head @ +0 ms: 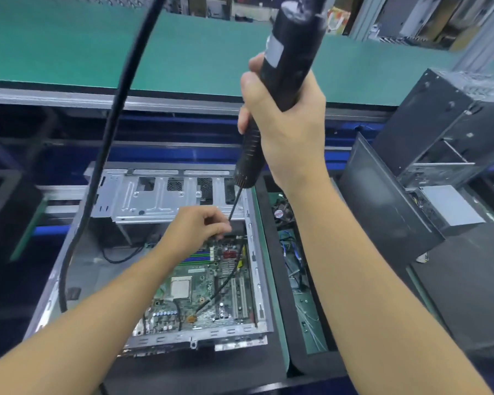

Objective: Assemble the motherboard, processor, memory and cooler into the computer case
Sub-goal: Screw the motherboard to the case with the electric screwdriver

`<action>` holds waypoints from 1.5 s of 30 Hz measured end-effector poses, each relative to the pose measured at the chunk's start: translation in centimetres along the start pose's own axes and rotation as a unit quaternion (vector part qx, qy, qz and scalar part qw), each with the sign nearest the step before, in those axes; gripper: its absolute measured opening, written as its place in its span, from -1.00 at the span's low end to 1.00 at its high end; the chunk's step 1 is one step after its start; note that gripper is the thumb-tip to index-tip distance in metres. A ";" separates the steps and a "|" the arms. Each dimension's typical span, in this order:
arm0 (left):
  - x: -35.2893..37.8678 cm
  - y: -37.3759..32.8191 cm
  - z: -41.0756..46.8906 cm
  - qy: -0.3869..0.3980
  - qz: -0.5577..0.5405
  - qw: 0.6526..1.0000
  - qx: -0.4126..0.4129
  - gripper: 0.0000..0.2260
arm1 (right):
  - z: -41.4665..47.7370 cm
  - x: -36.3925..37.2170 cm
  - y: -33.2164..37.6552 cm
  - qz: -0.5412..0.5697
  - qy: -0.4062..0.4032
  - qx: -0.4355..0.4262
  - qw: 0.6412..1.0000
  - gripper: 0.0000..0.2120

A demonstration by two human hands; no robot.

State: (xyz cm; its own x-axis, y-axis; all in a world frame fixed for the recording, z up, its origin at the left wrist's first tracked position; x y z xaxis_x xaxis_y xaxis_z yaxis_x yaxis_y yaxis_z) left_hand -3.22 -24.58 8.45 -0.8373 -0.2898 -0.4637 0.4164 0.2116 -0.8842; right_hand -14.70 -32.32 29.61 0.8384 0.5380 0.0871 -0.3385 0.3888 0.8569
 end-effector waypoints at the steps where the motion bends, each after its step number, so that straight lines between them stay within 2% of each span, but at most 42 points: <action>1: -0.4 0.6 -0.1 -0.008 -0.005 1.000 -0.003 -0.89 | -0.3 0.5 -0.3 -0.004 -0.006 0.007 1.000 -0.88; 5: -0.7 2.4 -0.4 -0.033 -0.035 0.999 0.001 -0.90 | -1.0 1.3 -1.1 -0.024 -0.036 0.019 0.999 -0.88; 17: 1.1 4.4 -0.6 -0.008 -0.067 0.997 0.045 -0.90 | -2.6 1.2 -2.3 -0.060 -0.081 0.031 0.994 -0.92; 22: 2.1 5.0 -0.6 -0.010 -0.115 0.993 0.024 -0.89 | -2.6 0.4 -2.8 -0.054 -0.088 0.037 0.994 -0.92; 27: 2.9 4.8 -0.8 -0.009 -0.092 0.995 0.039 -0.89 | -2.9 0.1 -3.5 -0.065 -0.067 0.041 0.995 -0.89; 33: 3.7 5.3 -1.1 0.057 -0.035 0.996 0.058 -0.87 | -3.6 0.2 -4.4 -0.053 -0.013 0.045 0.997 -0.89; 36: 3.9 5.8 -1.1 0.129 0.015 0.989 0.068 -0.82 | -4.4 0.3 -5.4 -0.049 0.007 0.064 0.997 -0.89; 40: 4.6 6.5 -1.8 0.257 0.114 0.955 0.090 -0.78 | -5.8 0.9 -7.3 -0.034 0.050 0.111 0.992 -0.89; 45: 6.7 7.2 -3.6 0.352 0.239 0.898 0.112 -0.84 | -7.9 2.3 -10.0 -0.019 0.116 0.177 0.977 -0.89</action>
State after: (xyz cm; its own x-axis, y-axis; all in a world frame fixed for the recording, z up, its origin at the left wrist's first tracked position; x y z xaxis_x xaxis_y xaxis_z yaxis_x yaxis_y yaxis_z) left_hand -7.08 -21.64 -0.78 -0.5272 0.4624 -0.7129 0.7829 -0.0619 -0.6191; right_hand -12.81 -29.08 17.26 0.7143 0.6992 -0.0294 -0.1062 0.1499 0.9830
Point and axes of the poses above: each hand's wrist, its own z-axis towards the middle knuckle, its own x-axis out of the palm, y = z × x, the point moved 5 cm from there along z, towards the middle knuckle, and after that the axes turned 2 degrees about -z, right-handed, at the moved point
